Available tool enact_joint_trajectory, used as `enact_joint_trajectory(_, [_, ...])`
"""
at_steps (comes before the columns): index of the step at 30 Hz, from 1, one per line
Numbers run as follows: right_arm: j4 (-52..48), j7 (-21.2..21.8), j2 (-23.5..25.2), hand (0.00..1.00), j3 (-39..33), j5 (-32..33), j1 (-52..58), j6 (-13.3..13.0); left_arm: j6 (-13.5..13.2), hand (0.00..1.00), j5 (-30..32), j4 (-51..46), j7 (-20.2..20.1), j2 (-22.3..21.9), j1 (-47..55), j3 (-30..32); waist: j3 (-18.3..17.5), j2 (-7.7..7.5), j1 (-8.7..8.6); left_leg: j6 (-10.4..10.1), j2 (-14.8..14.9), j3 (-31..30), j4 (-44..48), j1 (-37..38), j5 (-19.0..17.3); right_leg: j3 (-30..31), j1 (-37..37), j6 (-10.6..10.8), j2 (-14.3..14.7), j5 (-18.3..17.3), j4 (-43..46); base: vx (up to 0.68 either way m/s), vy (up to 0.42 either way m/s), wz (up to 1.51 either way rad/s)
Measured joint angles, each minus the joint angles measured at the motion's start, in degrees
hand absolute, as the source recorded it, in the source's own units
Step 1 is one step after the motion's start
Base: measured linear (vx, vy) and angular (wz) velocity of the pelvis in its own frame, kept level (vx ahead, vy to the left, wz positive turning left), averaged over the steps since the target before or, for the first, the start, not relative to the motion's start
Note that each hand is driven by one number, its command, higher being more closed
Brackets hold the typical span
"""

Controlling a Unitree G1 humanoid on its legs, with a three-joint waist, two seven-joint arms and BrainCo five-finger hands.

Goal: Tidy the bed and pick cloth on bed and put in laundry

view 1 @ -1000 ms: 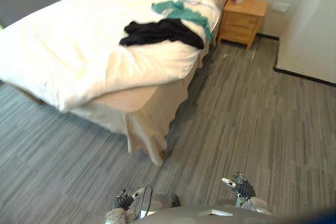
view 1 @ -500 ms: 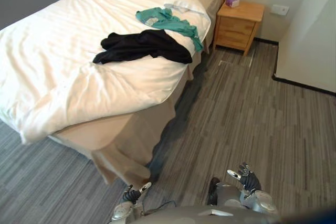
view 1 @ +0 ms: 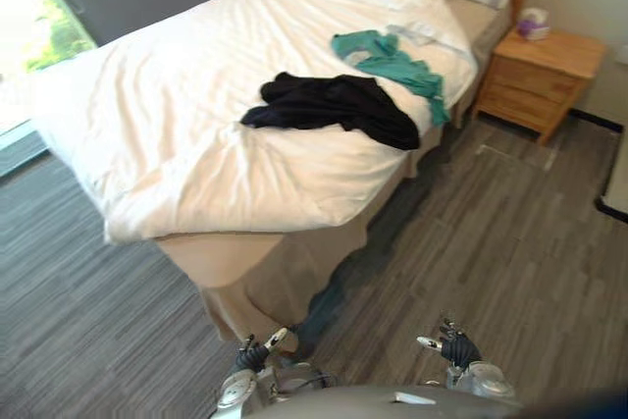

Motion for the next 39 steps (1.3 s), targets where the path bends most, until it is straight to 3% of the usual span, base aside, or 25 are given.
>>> enact_joint_trajectory(3, [0.3,-0.3,0.5,0.00,0.1,-1.3,-1.3,0.2,0.9,0.00,0.0,0.0,-1.0,0.4,-0.6,-0.3,0.6,-0.53,0.46,1.1,-2.0,1.9,-0.3,0.8,0.7,-3.2,2.9,0.6,-1.3,0.4,-0.3,0.18,0.086,0.61])
enact_joint_trajectory(8, [0.1,0.0,1.0,0.00,2.4,-4.7,-3.0,0.8,2.3,0.00,-1.0,-0.1,-1.4,1.7,-1.0,-0.7,-0.2,-2.09,1.93,1.7,-2.9,-1.6,-2.4,1.2,1.1,-5.1,5.2,1.1,-0.9,0.7,0.0,0.11,-0.034,0.55])
enact_joint_trajectory(9, [0.2,0.0,1.0,0.00,2.3,-5.2,-3.1,1.3,2.7,0.00,-1.0,0.0,-1.3,1.7,-1.1,-0.7,0.1,-2.50,1.88,2.0,-3.3,-2.7,-3.2,1.4,1.2,-6.0,5.2,1.3,-1.0,0.7,2.4,0.08,-0.042,0.82])
enact_joint_trajectory(10, [0.3,0.0,0.6,0.00,2.1,-5.2,-2.9,1.9,3.5,0.00,-0.6,0.2,-1.3,1.5,-1.1,-0.8,-0.3,-1.74,1.64,2.4,-3.1,-3.9,-4.0,1.7,1.5,-6.7,4.2,1.6,-1.8,0.3,7.5,0.07,-0.007,0.94])
enact_joint_trajectory(12, [0.3,0.0,0.1,0.00,0.7,-4.9,-2.6,2.5,4.7,0.00,0.0,0.1,-1.3,1.8,-1.1,-1.5,-0.5,-0.96,1.28,3.2,-2.6,-6.5,-6.2,4.3,2.1,-4.4,0.4,1.2,-5.9,-0.5,24.0,0.09,0.017,0.94])
enact_joint_trajectory(13, [0.3,0.0,0.2,0.00,0.1,-4.8,-2.4,2.5,5.0,0.00,0.1,0.0,-1.3,2.1,-1.2,-2.2,-0.1,-1.47,1.23,3.4,-2.8,-7.8,-6.7,5.0,1.9,-2.4,-0.8,1.0,-7.1,-1.7,28.6,0.13,-0.051,1.13])
enact_joint_trajectory(14, [0.2,0.2,1.3,0.00,-0.1,-4.8,-2.1,2.5,5.2,0.00,0.4,0.3,-1.2,3.5,-1.8,-2.9,0.0,-2.35,1.14,3.6,-2.9,-10.9,-7.7,5.5,1.8,1.2,-2.8,1.0,-7.1,-7.3,31.9,0.13,-0.111,1.20])
enact_joint_trajectory(15, [0.0,0.3,1.9,0.00,-0.1,-4.8,-2.1,2.4,6.1,0.00,0.3,0.6,-1.1,3.9,-2.6,-3.0,0.5,-3.31,1.19,3.6,-2.8,-14.1,-8.0,5.6,1.8,3.6,-4.3,0.9,-6.3,-10.6,32.1,0.12,-0.112,1.21])
enact_joint_trajectory(19, [-0.1,0.4,2.0,0.00,-0.1,-3.7,-0.9,2.5,7.4,0.00,0.1,1.6,-1.1,3.1,-3.4,-3.3,1.0,-2.82,0.23,1.9,-2.5,-23.0,-7.7,5.9,1.5,14.2,-6.4,0.3,-1.9,-12.3,23.1,0.02,-0.144,1.24])
enact_joint_trajectory(20, [0.1,0.6,2.2,0.00,-0.1,-3.5,-0.4,2.5,7.5,0.00,-0.1,1.5,-1.0,4.5,-3.3,-4.1,1.0,-5.00,-0.11,1.4,-5.3,-25.2,-8.1,5.4,1.3,19.9,-6.5,0.3,-2.0,-11.2,16.7,-0.06,-0.298,1.36])
enact_joint_trajectory(21, [1.1,1.0,2.0,0.00,-0.7,-3.1,-0.3,2.6,7.6,0.00,-0.5,2.1,-0.8,5.2,-3.4,-4.2,1.3,-5.92,-0.71,0.8,-6.4,-28.0,-8.8,5.2,1.7,20.8,-6.8,1.1,-2.4,-11.3,16.8,0.00,-0.335,1.32])
enact_joint_trajectory(24, [1.1,2.1,-0.2,0.00,-1.6,-1.9,-1.1,2.0,7.4,0.00,-1.4,1.7,-0.8,3.5,-3.0,-3.4,0.6,-2.29,-0.67,-1.4,-3.7,-29.4,-12.1,4.1,5.3,21.4,-7.1,2.0,1.7,-11.6,13.8,0.03,-0.182,0.59])
enact_joint_trajectory(25, [1.1,2.3,-0.2,0.00,-1.5,-1.7,-1.1,1.9,7.4,0.00,-1.7,1.7,-0.8,3.3,-2.7,-3.0,0.5,-1.99,-0.70,-1.7,-3.2,-29.7,-12.7,4.1,5.8,21.0,-6.9,2.2,2.3,-11.2,13.2,0.06,-0.137,0.40])
enact_joint_trajectory(26, [1.2,2.7,-0.2,0.00,-1.1,-1.4,-1.2,1.8,7.3,0.00,-1.8,1.7,-0.8,3.0,-2.4,-2.4,0.4,-2.00,-0.66,-2.2,-2.5,-30.7,-13.6,4.0,6.5,19.9,-6.1,1.1,3.2,-9.6,12.3,0.13,-0.133,0.39])
enact_joint_trajectory(29, [1.0,4.2,0.1,0.00,2.2,-1.0,-2.0,1.5,6.1,0.00,-1.5,1.6,-0.8,3.3,-2.2,-2.4,0.3,-2.84,-0.16,-2.6,-1.3,-31.2,-13.8,4.6,6.7,20.2,-3.4,-0.3,5.6,-7.7,9.1,0.13,-0.097,0.28])
enact_joint_trajectory(34, [1.1,5.1,0.3,0.00,4.6,1.3,-3.4,1.3,3.5,0.00,-2.2,1.5,-0.8,3.7,-2.2,-1.8,0.5,-4.20,0.98,-2.7,-1.7,-28.9,-12.1,3.8,6.7,20.4,-2.3,-1.1,4.9,-6.8,7.1,0.07,0.008,0.05])
enact_joint_trajectory(38, [2.1,4.9,0.2,0.00,4.4,3.3,-2.2,2.7,2.5,0.00,-3.1,1.6,-0.3,2.7,-2.1,0.0,1.1,-3.56,0.83,-1.2,-3.7,-24.6,-6.9,1.9,5.6,20.2,-1.3,-0.9,2.9,-6.9,7.1,-0.03,0.053,0.06])
enact_joint_trajectory(39, [2.1,4.4,0.3,0.00,4.4,4.3,-1.6,3.4,2.2,0.00,-4.7,1.6,0.2,2.6,-2.0,0.1,1.1,-3.38,0.83,-0.9,-4.6,-23.9,-6.6,1.7,5.4,20.1,-1.5,0.1,2.5,-7.9,7.1,-0.07,0.028,0.03])
